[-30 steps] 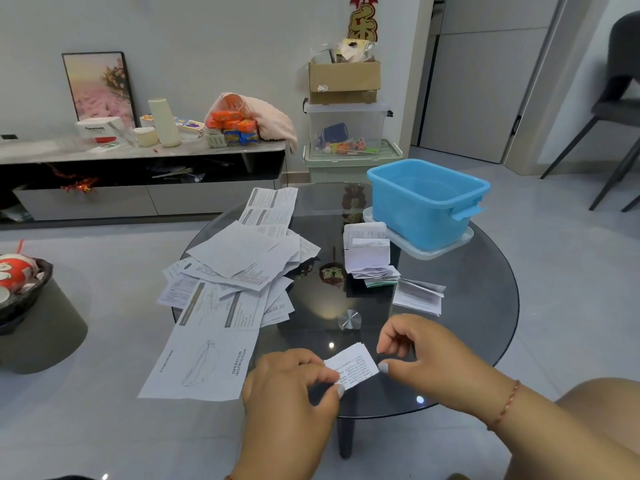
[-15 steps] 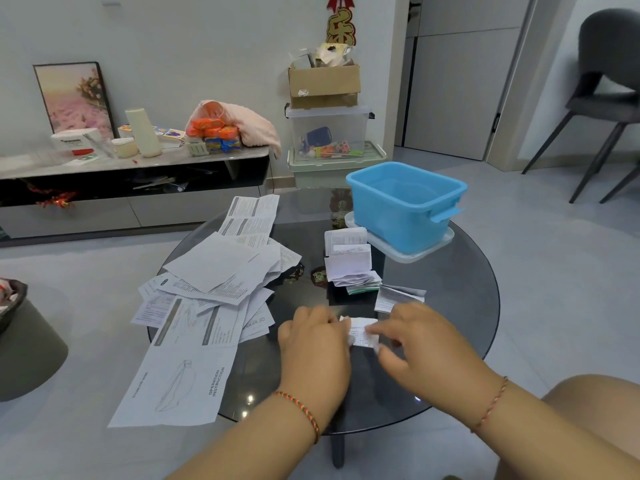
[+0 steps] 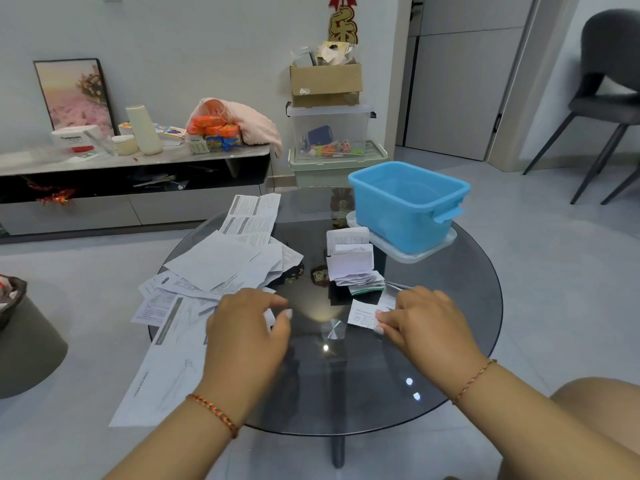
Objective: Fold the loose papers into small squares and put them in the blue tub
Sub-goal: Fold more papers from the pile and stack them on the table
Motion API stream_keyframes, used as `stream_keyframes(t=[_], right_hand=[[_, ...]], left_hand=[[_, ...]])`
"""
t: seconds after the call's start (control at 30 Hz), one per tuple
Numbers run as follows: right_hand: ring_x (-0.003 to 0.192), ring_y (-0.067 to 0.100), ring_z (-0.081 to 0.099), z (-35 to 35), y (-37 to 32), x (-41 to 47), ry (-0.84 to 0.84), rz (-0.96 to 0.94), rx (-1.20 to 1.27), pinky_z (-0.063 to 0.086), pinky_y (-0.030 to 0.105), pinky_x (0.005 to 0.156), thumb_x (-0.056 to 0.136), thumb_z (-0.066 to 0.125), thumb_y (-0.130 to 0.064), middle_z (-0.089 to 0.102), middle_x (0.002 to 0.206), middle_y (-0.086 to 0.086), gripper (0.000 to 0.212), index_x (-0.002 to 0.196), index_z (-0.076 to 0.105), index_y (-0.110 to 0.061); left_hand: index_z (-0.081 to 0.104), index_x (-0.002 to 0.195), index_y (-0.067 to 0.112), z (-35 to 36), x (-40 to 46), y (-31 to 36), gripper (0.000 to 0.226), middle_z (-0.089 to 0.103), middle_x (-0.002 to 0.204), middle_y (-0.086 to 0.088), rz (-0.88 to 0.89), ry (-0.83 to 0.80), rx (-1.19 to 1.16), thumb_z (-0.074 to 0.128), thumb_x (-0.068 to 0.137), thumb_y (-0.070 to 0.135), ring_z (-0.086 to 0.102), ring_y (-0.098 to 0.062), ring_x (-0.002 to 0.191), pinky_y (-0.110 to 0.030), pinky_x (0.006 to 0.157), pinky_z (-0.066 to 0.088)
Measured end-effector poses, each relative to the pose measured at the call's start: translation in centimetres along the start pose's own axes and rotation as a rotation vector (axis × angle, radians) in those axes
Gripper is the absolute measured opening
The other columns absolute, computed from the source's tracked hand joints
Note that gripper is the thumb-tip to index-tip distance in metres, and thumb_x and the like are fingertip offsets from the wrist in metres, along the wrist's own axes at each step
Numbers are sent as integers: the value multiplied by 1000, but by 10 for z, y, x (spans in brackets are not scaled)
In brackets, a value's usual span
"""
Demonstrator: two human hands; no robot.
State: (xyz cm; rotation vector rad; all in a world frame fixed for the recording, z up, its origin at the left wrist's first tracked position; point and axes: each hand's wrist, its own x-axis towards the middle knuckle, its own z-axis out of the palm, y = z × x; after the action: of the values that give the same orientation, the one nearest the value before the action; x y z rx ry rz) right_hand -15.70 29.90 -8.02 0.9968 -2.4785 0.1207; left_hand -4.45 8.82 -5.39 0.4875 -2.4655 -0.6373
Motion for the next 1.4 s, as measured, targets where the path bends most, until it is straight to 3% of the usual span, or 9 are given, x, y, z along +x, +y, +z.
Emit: stream_keyframes(t=[0.2,0.33,0.57,0.67,0.77,0.93,1.07,1.27,1.4], right_hand=[[51,22,50,7,9,12,45,64,-41,26,25,53,50,91,-34,49,53,-3,23,51,69,-26],[50,23,50,5,4,13,92,49,40,31,25,51,51,91,-29,47,53,-3,23,51,69,-24],[54,20,47,-9,-11,2,262,44,273,33,26,52,74,69,-30,47,57,-3,14,68,74,-18],[55,20,47,-10,-13,1,273,52,305,34,26,53,79,60,-33,48,57,-2,23,71,74,-17],[55,19,48,-11,-15,0,261,54,314,34,25,60,77,63,-32,49,57,-4,18,72,75,-18],[58,17,50,-13,-20,-1,203,42,340,43,29,54,73,66,-29,51,58,-6,12,72,74,-21],[60,17,50,-11,-22,-2,177,38,349,45,31,52,76,64,-32,51,60,-7,14,73,74,-22],[60,16,48,-10,-23,-1,155,24,359,43,28,56,81,51,-39,50,61,-7,28,72,72,-24],[61,16,50,-15,-24,0,144,29,364,43,27,58,78,60,-34,51,61,-8,18,73,72,-22]], left_hand=[[70,98,19,-13,12,-30,21,64,105,-6,-106,88,137,69,78,25,50,-30,106,-37,89,37],[64,111,15,-13,33,-39,39,61,115,-7,-162,58,202,69,78,36,49,-29,113,-39,93,39],[56,122,12,-11,69,-50,50,57,126,-7,-209,14,189,62,83,44,51,-27,117,-39,98,41],[50,128,11,-13,82,-64,59,56,129,-8,-284,-126,279,63,82,46,48,-29,121,-40,101,38],[50,122,15,-9,86,-78,58,59,121,-6,-332,-293,365,61,82,55,53,-28,112,-39,97,41],[60,94,15,-2,88,-86,31,66,95,-5,-252,-238,499,47,94,43,58,-29,93,-35,86,43],[50,68,14,-1,92,-89,36,58,75,-5,-237,-258,497,39,98,30,55,-27,75,-29,64,40],[51,71,7,-14,91,-89,19,53,70,-9,-186,-152,420,44,89,5,46,-28,69,-29,59,32],[65,96,9,-32,80,-58,23,64,80,-18,-36,37,355,43,95,7,46,-31,70,-30,60,33]])
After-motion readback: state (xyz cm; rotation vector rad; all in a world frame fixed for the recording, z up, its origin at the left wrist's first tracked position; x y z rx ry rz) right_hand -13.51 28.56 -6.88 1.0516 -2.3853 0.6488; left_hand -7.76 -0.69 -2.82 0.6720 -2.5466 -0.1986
